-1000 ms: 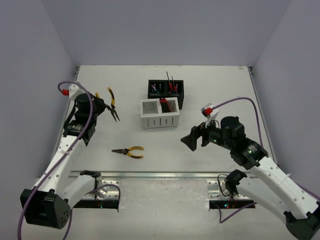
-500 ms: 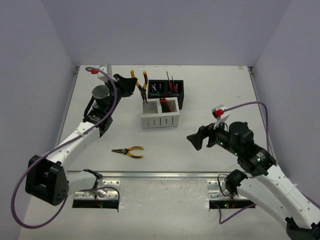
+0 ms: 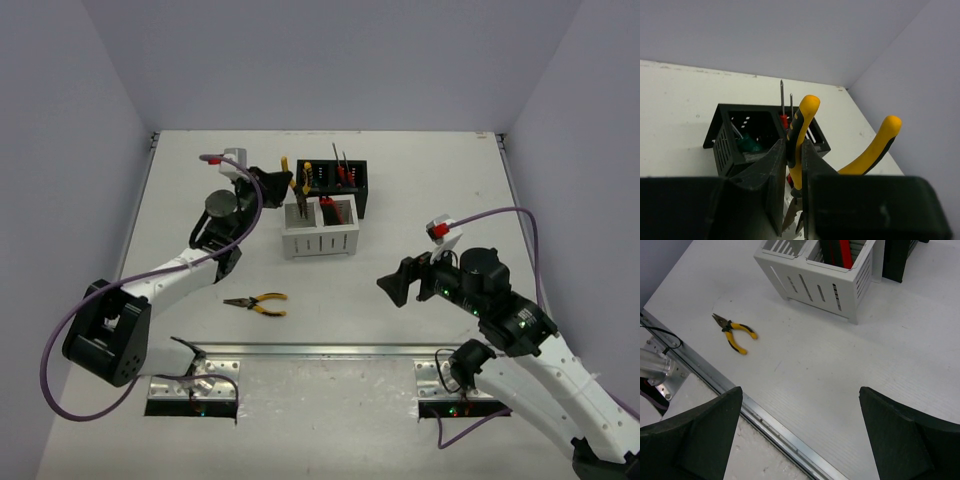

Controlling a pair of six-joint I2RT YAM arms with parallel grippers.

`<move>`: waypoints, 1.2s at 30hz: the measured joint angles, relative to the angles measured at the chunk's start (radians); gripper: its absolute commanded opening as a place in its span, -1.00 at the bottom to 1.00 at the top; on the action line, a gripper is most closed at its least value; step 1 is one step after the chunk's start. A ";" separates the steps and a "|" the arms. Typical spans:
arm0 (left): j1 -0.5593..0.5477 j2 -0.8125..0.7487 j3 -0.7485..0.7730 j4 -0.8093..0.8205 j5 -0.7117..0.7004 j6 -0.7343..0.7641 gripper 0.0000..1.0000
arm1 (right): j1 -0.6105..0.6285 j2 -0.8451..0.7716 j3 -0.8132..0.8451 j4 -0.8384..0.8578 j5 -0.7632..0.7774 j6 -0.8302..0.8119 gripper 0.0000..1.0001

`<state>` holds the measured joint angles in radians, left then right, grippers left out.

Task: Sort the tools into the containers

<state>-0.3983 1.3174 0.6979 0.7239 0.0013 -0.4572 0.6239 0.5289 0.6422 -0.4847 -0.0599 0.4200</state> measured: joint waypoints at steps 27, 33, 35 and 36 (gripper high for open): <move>-0.066 -0.082 -0.124 0.086 -0.170 -0.026 1.00 | 0.000 -0.013 0.000 -0.026 -0.041 0.002 0.97; -0.087 -0.286 0.029 -0.339 -0.343 -0.153 1.00 | 0.000 0.033 0.001 -0.027 -0.026 0.000 0.97; -0.088 -0.330 0.119 -0.561 -0.413 -0.237 1.00 | 0.000 0.052 0.001 -0.026 -0.022 0.000 0.98; -0.088 -0.348 0.144 -0.662 -0.439 -0.279 1.00 | 0.000 0.059 0.001 -0.025 -0.021 0.000 0.98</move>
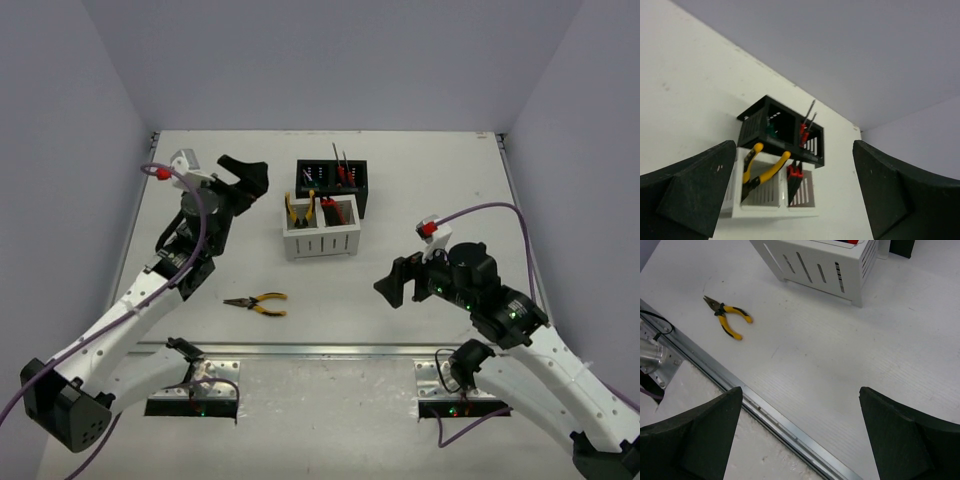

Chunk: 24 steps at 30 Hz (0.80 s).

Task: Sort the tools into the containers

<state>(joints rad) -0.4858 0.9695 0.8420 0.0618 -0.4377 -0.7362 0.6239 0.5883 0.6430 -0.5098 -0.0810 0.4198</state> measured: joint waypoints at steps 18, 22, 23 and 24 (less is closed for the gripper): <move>-0.196 0.029 -0.203 -0.575 0.170 -0.043 1.00 | 0.000 -0.011 -0.043 0.007 -0.014 0.002 0.98; -0.206 0.122 -0.198 -0.630 0.091 -0.126 1.00 | 0.000 -0.019 -0.043 0.007 -0.024 -0.001 0.98; -0.208 0.153 -0.194 -0.638 0.084 -0.127 1.00 | 0.000 -0.018 -0.043 0.006 -0.026 -0.001 0.98; -0.210 0.184 -0.191 -0.645 0.077 -0.129 1.00 | 0.000 -0.018 -0.043 0.006 -0.028 -0.001 0.98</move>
<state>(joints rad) -0.6954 1.1537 0.6510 -0.5835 -0.3607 -0.8652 0.6239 0.5708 0.6003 -0.5041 -0.1087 0.4183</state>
